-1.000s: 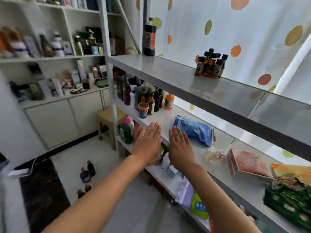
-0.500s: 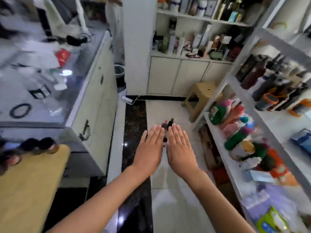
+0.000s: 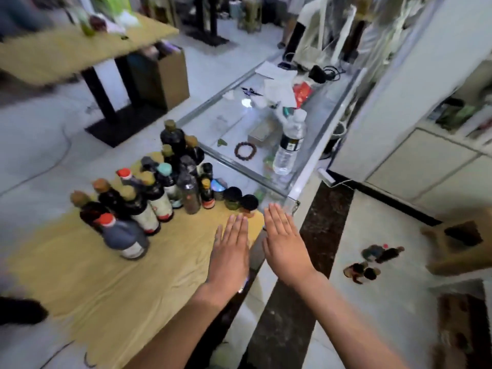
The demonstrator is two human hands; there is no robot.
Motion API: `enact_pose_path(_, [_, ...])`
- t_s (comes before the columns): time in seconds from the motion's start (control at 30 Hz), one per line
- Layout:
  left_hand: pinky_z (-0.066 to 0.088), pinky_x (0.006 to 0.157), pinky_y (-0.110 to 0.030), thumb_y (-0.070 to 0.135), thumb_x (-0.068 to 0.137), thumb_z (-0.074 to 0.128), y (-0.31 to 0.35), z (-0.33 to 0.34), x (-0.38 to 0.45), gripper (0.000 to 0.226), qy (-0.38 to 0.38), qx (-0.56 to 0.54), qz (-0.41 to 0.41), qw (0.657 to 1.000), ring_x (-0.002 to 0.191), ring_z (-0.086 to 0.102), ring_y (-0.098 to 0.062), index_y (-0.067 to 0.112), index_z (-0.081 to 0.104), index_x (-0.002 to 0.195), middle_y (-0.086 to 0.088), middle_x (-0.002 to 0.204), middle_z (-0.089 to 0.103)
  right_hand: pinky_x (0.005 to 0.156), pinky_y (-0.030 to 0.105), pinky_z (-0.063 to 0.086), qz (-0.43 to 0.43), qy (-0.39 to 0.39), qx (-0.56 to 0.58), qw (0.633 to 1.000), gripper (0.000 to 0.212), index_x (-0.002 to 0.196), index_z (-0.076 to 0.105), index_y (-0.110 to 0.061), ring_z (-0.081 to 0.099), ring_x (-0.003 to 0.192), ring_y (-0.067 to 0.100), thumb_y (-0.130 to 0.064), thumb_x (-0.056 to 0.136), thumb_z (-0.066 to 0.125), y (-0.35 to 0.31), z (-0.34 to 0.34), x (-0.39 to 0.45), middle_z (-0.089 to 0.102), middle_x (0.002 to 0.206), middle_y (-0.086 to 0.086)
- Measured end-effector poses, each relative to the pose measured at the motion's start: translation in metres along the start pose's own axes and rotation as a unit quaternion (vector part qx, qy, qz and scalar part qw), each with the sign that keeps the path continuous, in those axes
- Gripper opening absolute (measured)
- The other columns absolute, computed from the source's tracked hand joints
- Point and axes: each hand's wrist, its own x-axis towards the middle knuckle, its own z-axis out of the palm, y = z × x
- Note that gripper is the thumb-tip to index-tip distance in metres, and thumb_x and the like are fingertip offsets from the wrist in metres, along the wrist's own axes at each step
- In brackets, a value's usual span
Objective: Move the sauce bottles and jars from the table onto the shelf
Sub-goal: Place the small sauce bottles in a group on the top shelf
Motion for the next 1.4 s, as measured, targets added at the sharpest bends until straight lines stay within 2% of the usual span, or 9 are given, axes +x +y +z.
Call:
enact_pose_path(0.13, [-0.002, 0.122, -0.036, 0.026, 0.106, 0.021, -0.051, -0.016, 0.002, 0.054, 0.028, -0.018, -0.065, 0.997, 0.148, -0.011, -0.013, 0.014, 0.002, 0.155, 0.001, 0.162, -0.002, 0.12, 0.034, -0.004, -0.043, -0.024, 0.026, 0.998, 0.059, 0.155, 0.019, -0.005, 0.008, 0.151, 0.024, -0.027, 0.104, 0.038, -0.041, 0.015, 0.038, 0.014, 0.163, 0.012])
enact_pose_path(0.23, [-0.003, 0.122, -0.032, 0.028, 0.106, 0.019, -0.076, -0.024, 0.007, 0.054, 0.05, -0.046, -0.106, 0.992, 0.147, -0.013, -0.01, 0.014, 0.003, 0.156, 0.002, 0.163, -0.002, 0.116, 0.029, -0.014, -0.064, -0.04, 0.043, 0.996, 0.061, 0.157, 0.005, -0.008, -0.006, 0.152, 0.02, -0.03, 0.106, 0.031, -0.061, 0.027, 0.059, -0.002, 0.164, 0.009])
enact_pose_path(0.5, [0.028, 0.113, -0.032, 0.028, 0.104, 0.032, -0.095, -0.027, 0.061, 0.053, 0.028, -0.143, -0.16, 0.976, 0.145, 0.024, -0.02, 0.014, 0.019, 0.154, -0.001, 0.162, 0.015, 0.121, 0.032, 0.002, -0.069, -0.082, 0.092, 0.99, 0.059, 0.156, 0.013, -0.008, 0.004, 0.152, 0.021, -0.027, 0.105, 0.036, -0.054, 0.05, 0.118, 0.009, 0.164, 0.01])
enact_pose_path(0.73, [0.039, 0.107, -0.04, 0.014, 0.102, 0.038, -0.098, -0.016, 0.131, 0.055, -0.021, -0.128, -0.199, 0.971, 0.133, 0.044, -0.03, 0.019, 0.019, 0.153, 0.001, 0.162, 0.014, 0.116, 0.034, 0.024, -0.063, -0.113, 0.188, 0.974, 0.051, 0.152, 0.03, -0.014, 0.028, 0.146, 0.021, -0.029, 0.104, 0.039, -0.02, 0.069, 0.195, 0.029, 0.159, 0.008])
enact_pose_path(0.83, [0.04, 0.105, -0.043, -0.005, 0.093, 0.039, -0.1, -0.015, 0.16, 0.072, -0.076, -0.103, -0.256, 0.958, 0.128, 0.047, -0.036, 0.024, 0.015, 0.154, 0.004, 0.164, 0.004, 0.108, 0.037, 0.038, -0.083, -0.133, 0.196, 0.968, 0.047, 0.148, 0.038, -0.015, 0.042, 0.137, 0.028, -0.023, 0.102, 0.042, -0.005, 0.086, 0.225, 0.041, 0.152, 0.011])
enact_pose_path(0.9, [0.041, 0.104, -0.042, -0.004, 0.09, 0.042, -0.102, -0.01, 0.174, 0.076, -0.095, -0.087, -0.27, 0.954, 0.127, 0.049, -0.038, 0.024, 0.013, 0.155, 0.001, 0.164, 0.001, 0.092, 0.04, 0.048, -0.102, -0.131, 0.211, 0.963, 0.037, 0.134, 0.052, -0.012, 0.056, 0.117, 0.032, -0.017, 0.099, 0.044, -0.001, 0.099, 0.244, 0.06, 0.131, 0.014])
enact_pose_path(0.97, [0.046, 0.097, -0.043, 0.005, 0.093, 0.044, -0.108, -0.003, 0.182, 0.072, -0.099, -0.058, -0.27, 0.956, 0.119, 0.055, -0.041, 0.022, 0.013, 0.155, -0.003, 0.164, 0.003, 0.077, 0.038, 0.05, -0.112, -0.129, 0.208, 0.963, 0.029, 0.121, 0.058, -0.011, 0.062, 0.099, 0.031, -0.011, 0.094, 0.048, -0.004, 0.109, 0.257, 0.067, 0.109, 0.012])
enact_pose_path(1.1, [0.05, 0.087, -0.043, 0.0, 0.093, 0.041, -0.109, 0.008, 0.193, 0.069, -0.125, 0.024, -0.285, 0.95, 0.104, 0.063, -0.039, 0.016, 0.015, 0.154, -0.007, 0.162, 0.01, 0.068, 0.031, 0.051, -0.165, -0.105, 0.17, 0.966, 0.023, 0.11, 0.063, -0.009, 0.066, 0.09, 0.028, -0.004, 0.088, 0.056, -0.008, 0.125, 0.274, 0.068, 0.099, 0.01])
enact_pose_path(1.4, [0.047, 0.073, -0.044, 0.0, 0.09, 0.047, -0.115, 0.013, 0.177, 0.044, -0.109, 0.063, -0.275, 0.953, 0.086, 0.062, -0.035, 0.015, 0.041, 0.131, -0.008, 0.129, 0.037, 0.069, 0.034, 0.048, -0.243, -0.152, 0.172, 0.943, 0.026, 0.112, 0.062, -0.009, 0.06, 0.101, 0.03, -0.006, 0.087, 0.059, -0.037, 0.14, 0.304, 0.065, 0.112, 0.009])
